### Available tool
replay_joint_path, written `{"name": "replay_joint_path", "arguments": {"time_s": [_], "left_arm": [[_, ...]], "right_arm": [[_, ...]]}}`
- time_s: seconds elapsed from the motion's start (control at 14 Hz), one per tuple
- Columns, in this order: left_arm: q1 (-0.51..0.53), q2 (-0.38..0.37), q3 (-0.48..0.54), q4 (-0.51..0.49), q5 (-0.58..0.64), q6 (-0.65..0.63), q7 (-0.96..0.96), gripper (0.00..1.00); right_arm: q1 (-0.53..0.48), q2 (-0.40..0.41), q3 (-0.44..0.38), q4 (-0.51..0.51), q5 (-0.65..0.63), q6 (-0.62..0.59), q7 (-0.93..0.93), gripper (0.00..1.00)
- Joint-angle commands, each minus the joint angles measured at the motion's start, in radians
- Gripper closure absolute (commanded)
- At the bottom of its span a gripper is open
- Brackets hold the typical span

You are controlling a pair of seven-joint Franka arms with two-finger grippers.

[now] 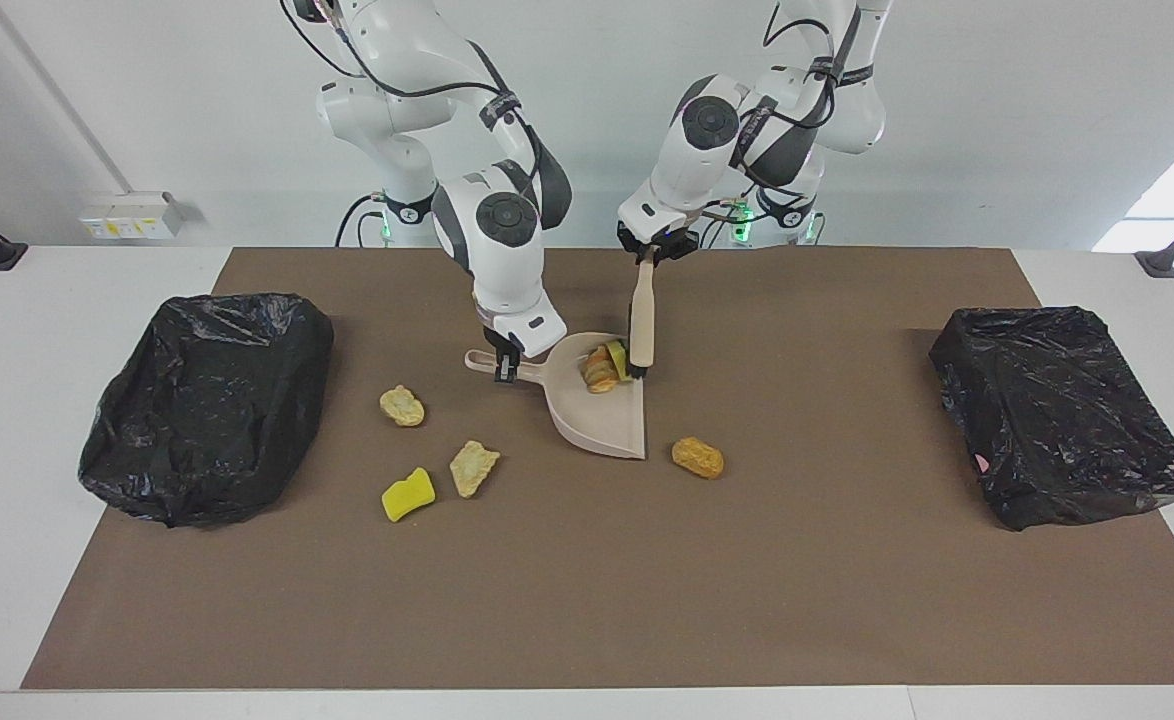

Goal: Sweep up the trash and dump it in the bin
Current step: 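Sweep the yellow sponge piece into the dustpan with the left gripper, then sweep the remaining brown piece into the dustpan with the left gripper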

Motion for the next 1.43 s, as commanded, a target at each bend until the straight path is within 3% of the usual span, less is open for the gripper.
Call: {"name": "replay_joint_path", "arguments": {"time_s": [0.0, 0.36, 0.71, 0.93, 1.36], "left_arm": [[0.097, 0.019, 0.005, 0.062, 0.069, -0.027, 0.032, 1.0], [0.384, 0.151, 0.005, 0.244, 0.264, -0.154, 0.338, 1.0], [0.557, 0.177, 0.005, 0.252, 0.286, -0.1, 0.612, 1.0], [0.582, 0.188, 0.002, 0.234, 0.272, 0.025, 0.631, 1.0], [0.444, 0.397, -0.006, 0.317, 0.287, 0.097, 0.663, 1.0]], "right_arm": [[-0.009, -0.023, 0.007, -0.036, -0.01, 0.031, -0.015, 1.0], [-0.009, -0.023, 0.007, -0.035, -0.01, 0.035, -0.015, 1.0], [-0.009, -0.023, 0.007, -0.038, -0.01, 0.034, -0.015, 1.0], [-0.009, -0.023, 0.007, -0.039, -0.01, 0.035, -0.015, 1.0], [-0.01, -0.024, 0.006, -0.042, -0.01, 0.032, -0.019, 1.0]]}}
